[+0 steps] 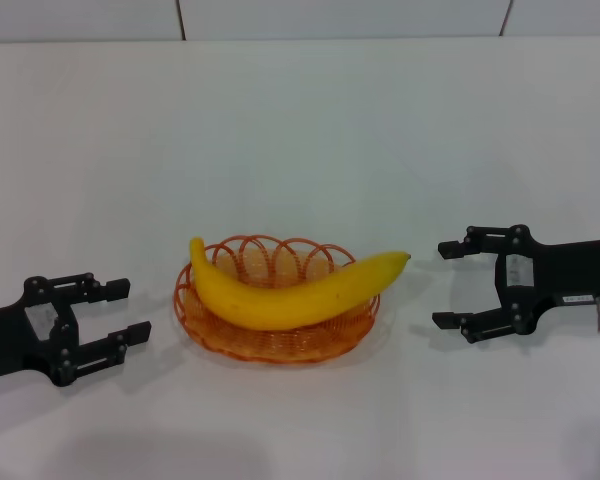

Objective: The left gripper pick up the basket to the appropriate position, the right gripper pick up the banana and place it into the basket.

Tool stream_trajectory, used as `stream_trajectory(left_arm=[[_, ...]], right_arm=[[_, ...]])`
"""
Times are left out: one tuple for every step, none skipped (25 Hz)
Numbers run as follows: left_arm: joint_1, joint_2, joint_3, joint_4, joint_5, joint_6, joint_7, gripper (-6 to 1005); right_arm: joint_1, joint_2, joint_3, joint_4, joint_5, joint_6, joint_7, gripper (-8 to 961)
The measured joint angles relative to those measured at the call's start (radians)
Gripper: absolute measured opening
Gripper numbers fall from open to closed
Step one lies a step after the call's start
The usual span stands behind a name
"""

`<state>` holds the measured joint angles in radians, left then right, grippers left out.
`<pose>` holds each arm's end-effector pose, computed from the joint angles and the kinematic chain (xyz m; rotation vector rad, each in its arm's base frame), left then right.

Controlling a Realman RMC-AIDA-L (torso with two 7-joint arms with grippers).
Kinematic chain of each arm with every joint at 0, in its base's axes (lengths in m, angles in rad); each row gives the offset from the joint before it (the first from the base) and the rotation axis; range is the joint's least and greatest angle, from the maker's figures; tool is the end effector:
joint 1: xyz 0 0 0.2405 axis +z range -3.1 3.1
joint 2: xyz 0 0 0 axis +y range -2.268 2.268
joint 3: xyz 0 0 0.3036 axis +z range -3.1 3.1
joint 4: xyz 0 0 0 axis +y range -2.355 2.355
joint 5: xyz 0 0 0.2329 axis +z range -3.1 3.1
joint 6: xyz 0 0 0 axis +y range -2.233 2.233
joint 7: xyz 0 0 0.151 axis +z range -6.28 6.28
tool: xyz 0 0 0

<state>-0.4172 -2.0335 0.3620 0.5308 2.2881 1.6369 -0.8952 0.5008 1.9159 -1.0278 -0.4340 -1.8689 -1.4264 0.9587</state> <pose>-0.3938 0.3013 -0.0162 -2.6973 -0.3652 -0.5290 0.3675 0.3509 -0.0290 -2.8845 0.1855 0.3401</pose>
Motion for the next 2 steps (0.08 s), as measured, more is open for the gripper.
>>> stream_trajectory(left_arm=[[0.000,0.000,0.000,0.000,0.000,0.000,0.000,581],[0.000,0.000,0.000,0.000,0.000,0.000,0.000,581]], right_arm=[[0.000,0.000,0.000,0.000,0.000,0.000,0.000,897],[0.000,0.000,0.000,0.000,-0.001,0.000,0.002,897]])
